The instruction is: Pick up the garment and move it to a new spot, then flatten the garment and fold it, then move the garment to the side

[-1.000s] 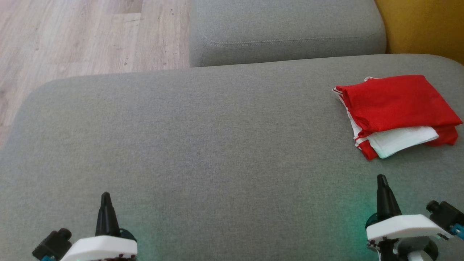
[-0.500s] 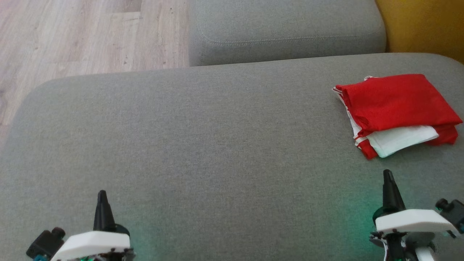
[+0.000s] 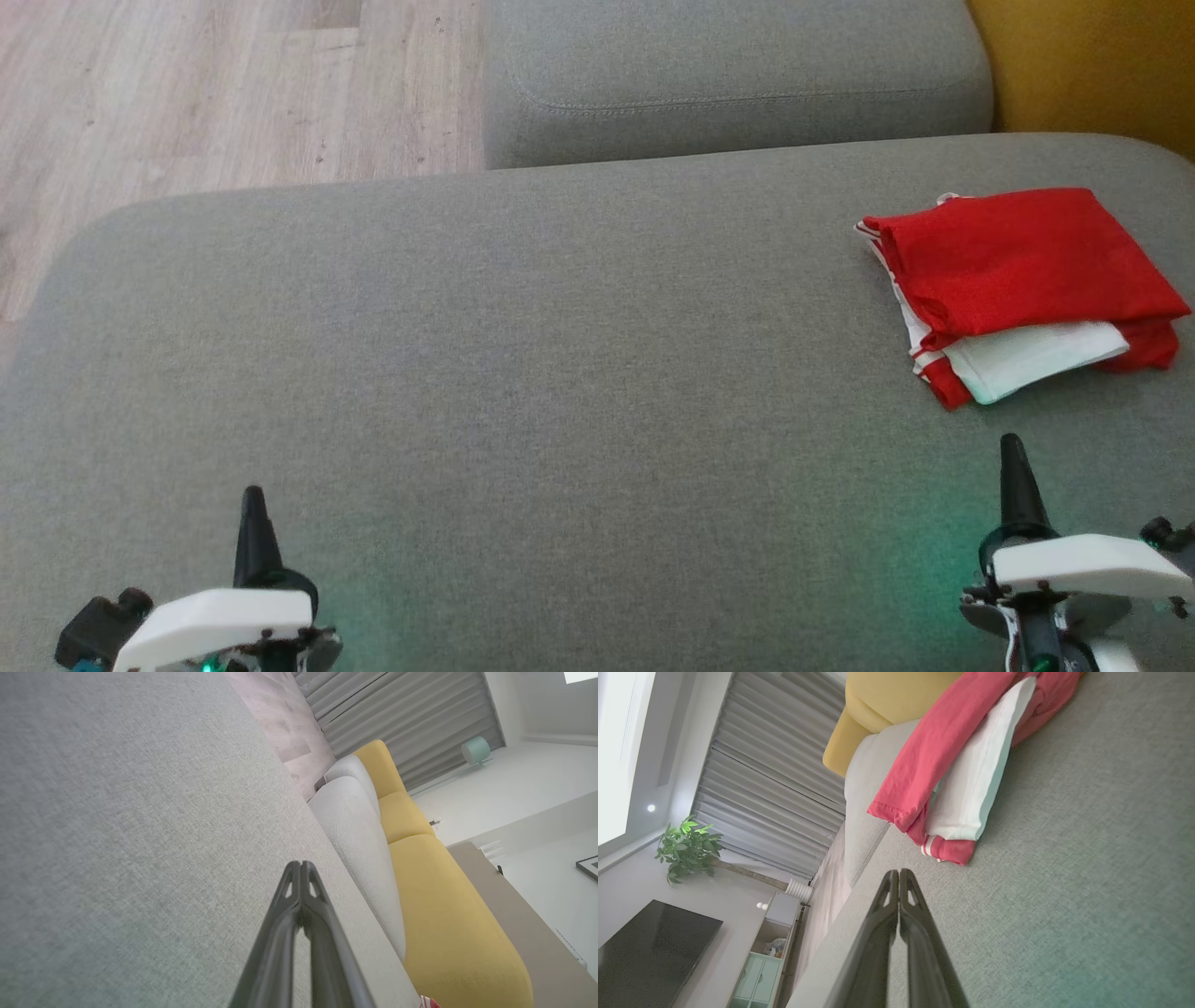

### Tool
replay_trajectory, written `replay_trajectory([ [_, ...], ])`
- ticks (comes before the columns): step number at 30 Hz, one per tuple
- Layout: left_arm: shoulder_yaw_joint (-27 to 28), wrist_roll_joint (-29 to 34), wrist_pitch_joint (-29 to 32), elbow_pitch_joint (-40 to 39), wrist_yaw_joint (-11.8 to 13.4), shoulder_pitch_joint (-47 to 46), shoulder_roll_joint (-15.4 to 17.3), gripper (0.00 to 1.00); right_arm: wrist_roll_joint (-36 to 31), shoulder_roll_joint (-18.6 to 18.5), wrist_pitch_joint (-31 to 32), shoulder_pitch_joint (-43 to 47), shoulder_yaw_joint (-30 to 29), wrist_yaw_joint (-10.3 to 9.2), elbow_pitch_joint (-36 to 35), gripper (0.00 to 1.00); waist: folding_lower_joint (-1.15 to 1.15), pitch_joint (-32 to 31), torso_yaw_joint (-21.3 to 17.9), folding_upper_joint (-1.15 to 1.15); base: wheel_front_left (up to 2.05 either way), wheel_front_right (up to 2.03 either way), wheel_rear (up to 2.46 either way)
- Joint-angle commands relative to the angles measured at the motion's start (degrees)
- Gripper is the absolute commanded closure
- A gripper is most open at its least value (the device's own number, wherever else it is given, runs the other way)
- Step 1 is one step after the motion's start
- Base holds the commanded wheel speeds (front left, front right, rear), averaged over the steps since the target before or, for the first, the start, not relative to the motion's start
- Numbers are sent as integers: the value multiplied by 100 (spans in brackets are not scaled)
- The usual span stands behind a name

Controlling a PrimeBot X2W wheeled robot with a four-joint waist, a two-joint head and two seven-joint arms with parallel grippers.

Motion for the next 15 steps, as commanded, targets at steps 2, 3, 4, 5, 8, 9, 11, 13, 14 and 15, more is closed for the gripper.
replay_trajectory([
  [2,178,-166,66,-209,-38,-323,28,100,200,-34,58,-352,26,-2,-243,100,0,2,-1,0,0,0,0],
  [3,187,-221,83,-212,-41,-328,29,100,265,-34,74,-356,18,-2,-250,100,0,3,-2,0,0,0,0],
  [4,197,-277,100,-214,-44,-334,29,100,329,-34,91,-360,10,-2,-257,100,0,5,-3,0,0,0,0],
  [5,206,-332,117,-217,-48,-339,29,100,393,-34,107,-363,2,-2,-264,100,0,6,-4,0,0,0,0],
  [8,235,-499,168,-226,-57,-356,30,100,586,-34,157,-375,-21,-2,-285,100,0,10,-6,0,0,0,0],
  [9,245,-554,185,-229,-60,-361,31,100,650,-35,174,-379,-29,-2,-292,100,0,12,-7,0,0,0,0],
  [11,264,-665,219,-235,-67,-372,32,100,779,-35,207,-387,-45,-3,-306,100,0,14,-9,0,0,0,0],
  [13,283,-774,252,-241,-73,-383,32,100,906,-35,239,-395,-60,-3,-319,100,0,17,-10,0,0,0,0],
  [14,292,-830,269,-244,-76,-389,33,100,970,-35,256,-399,-68,-3,-326,100,0,18,-11,0,0,0,0],
  [15,302,-885,286,-247,-79,-394,33,100,1034,-35,273,-403,-76,-3,-333,100,0,20,-12,0,0,0,0],
])
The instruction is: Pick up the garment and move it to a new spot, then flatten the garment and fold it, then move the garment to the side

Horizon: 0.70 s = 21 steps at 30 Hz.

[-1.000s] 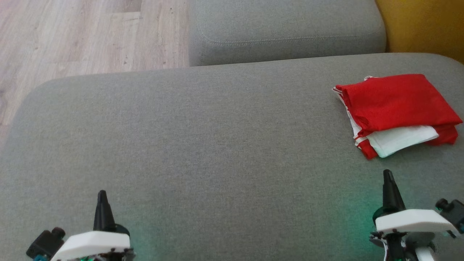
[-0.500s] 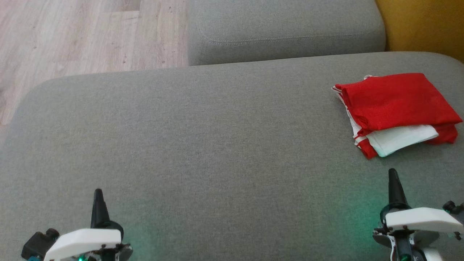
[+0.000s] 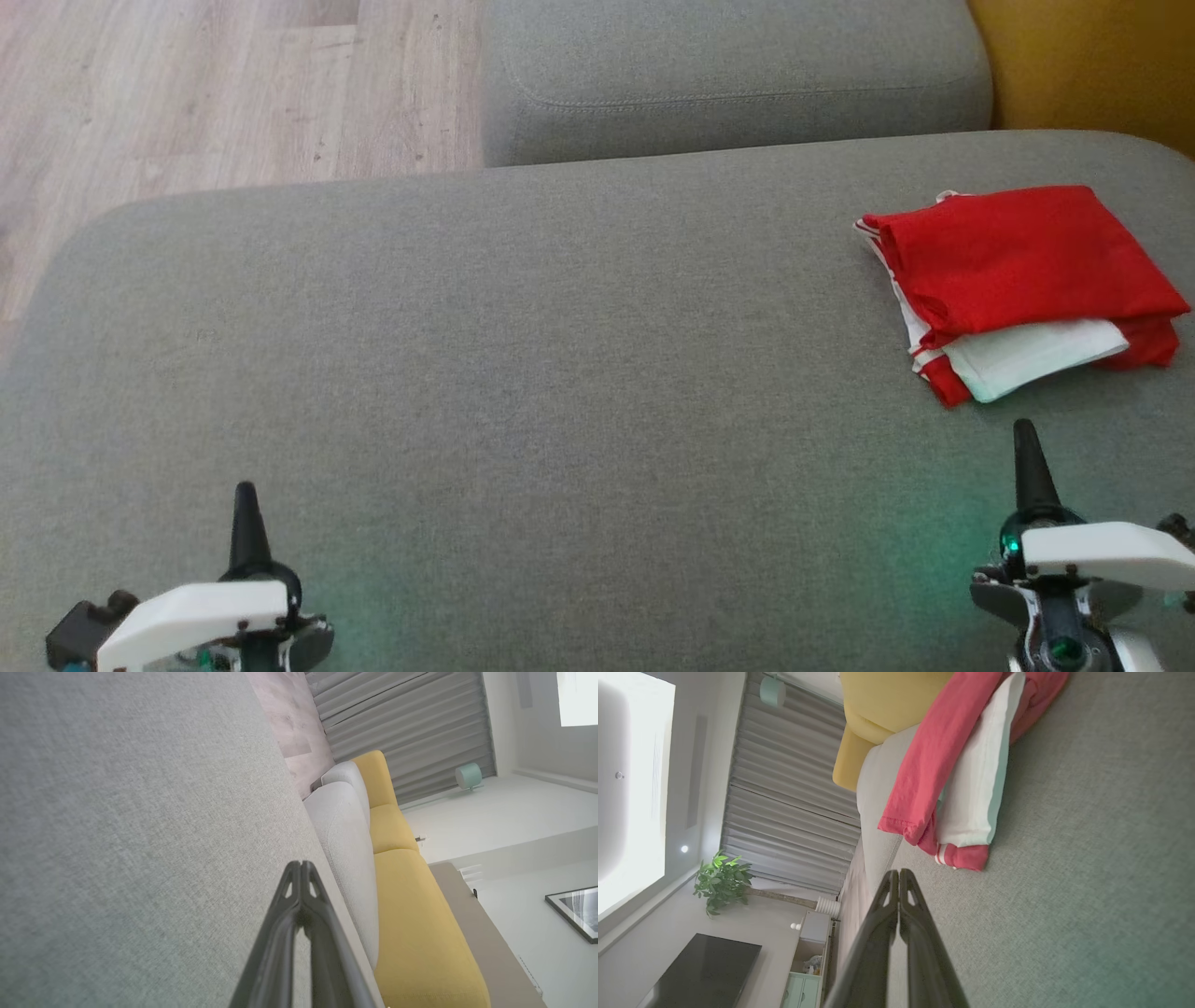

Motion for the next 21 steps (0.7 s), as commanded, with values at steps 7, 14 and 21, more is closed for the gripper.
replay_trajectory([
  [7,243,-504,167,-226,-71,-364,36,100,597,-36,161,-326,0,-3,-281,100,0,10,-6,0,0,0,0],
  [14,310,-893,286,-247,-93,-402,38,100,1047,-37,278,-354,-55,-3,-330,100,0,20,-12,0,0,0,0],
  [21,368,-1225,387,-265,-112,-435,41,100,1433,-38,377,-377,-102,-4,-372,100,0,28,-17,0,0,0,0],
])
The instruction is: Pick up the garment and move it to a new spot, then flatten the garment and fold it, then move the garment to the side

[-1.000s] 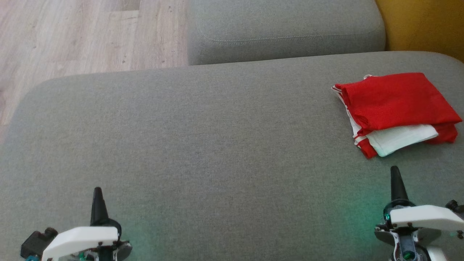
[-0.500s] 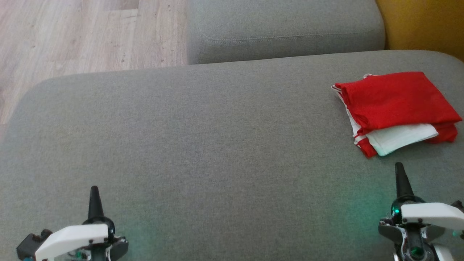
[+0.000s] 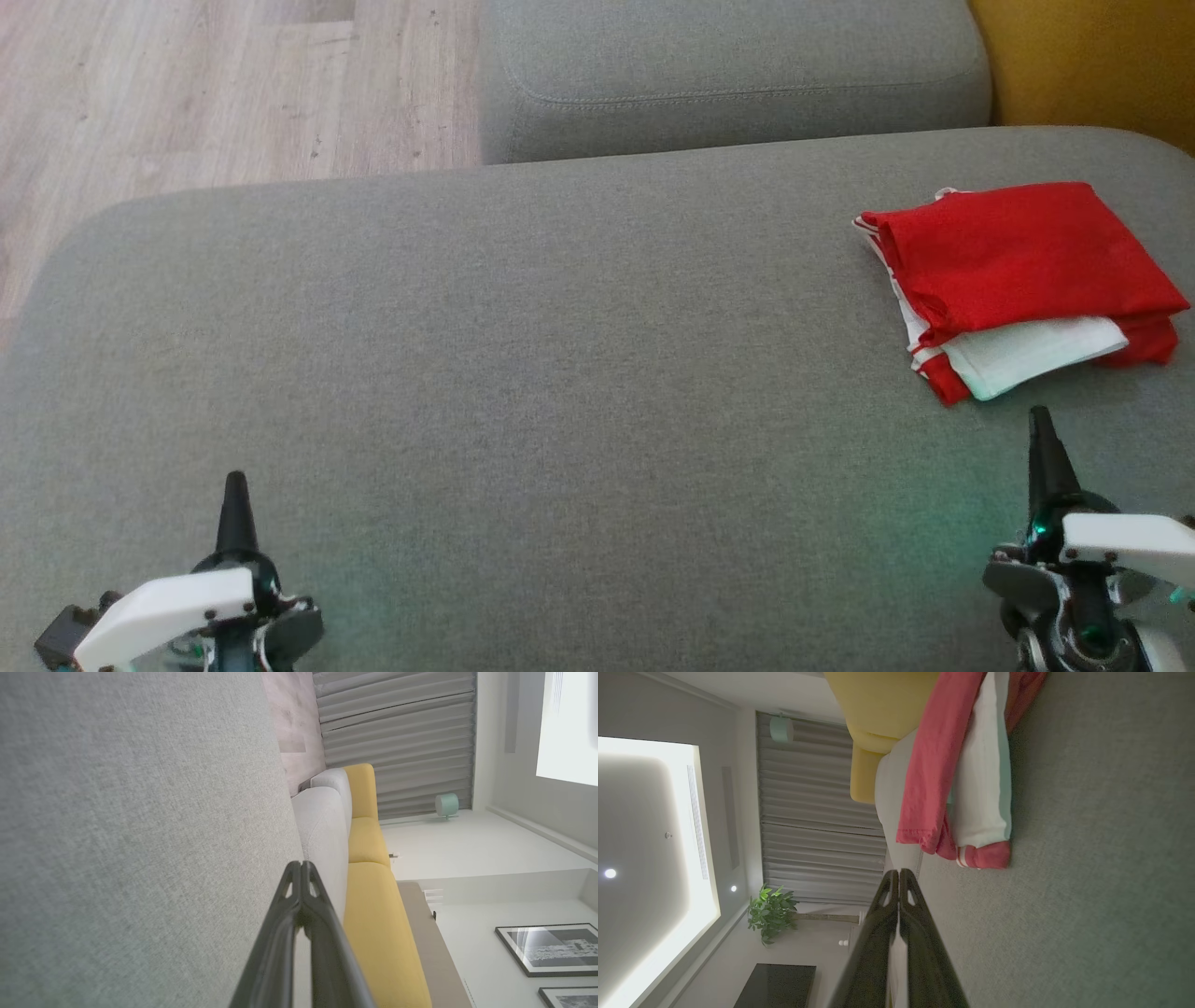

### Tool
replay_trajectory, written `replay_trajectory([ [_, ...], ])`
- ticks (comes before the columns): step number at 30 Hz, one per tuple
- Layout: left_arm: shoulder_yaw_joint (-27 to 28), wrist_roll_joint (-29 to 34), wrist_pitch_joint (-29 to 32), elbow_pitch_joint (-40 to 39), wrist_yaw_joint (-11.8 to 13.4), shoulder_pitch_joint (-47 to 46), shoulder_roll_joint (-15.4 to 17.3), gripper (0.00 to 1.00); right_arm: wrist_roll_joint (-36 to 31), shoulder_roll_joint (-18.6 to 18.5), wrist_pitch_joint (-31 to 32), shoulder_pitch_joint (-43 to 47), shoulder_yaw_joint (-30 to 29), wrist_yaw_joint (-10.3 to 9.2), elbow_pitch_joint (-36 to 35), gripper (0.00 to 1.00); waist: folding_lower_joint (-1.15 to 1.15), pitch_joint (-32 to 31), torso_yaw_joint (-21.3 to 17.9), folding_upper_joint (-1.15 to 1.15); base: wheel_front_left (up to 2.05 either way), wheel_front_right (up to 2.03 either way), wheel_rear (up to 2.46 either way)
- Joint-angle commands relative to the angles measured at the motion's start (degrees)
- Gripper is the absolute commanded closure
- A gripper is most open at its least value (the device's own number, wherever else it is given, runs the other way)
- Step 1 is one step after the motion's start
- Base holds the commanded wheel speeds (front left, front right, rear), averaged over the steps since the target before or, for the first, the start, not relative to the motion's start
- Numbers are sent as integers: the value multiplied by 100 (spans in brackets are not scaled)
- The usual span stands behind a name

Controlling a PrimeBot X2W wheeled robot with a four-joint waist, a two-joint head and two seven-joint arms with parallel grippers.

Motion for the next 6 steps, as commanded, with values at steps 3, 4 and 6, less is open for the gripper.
replay_trajectory([
  [3,223,-230,90,-213,-53,-340,42,100,287,-38,82,-318,59,-4,-252,100,0,4,-2,0,0,0,0],
  [4,233,-286,107,-216,-56,-345,42,100,352,-38,99,-322,51,-4,-259,100,0,5,-3,0,0,0,0],
  [6,252,-397,140,-222,-63,-356,43,100,480,-38,132,-330,35,-4,-273,100,0,8,-5,0,0,0,0],
])
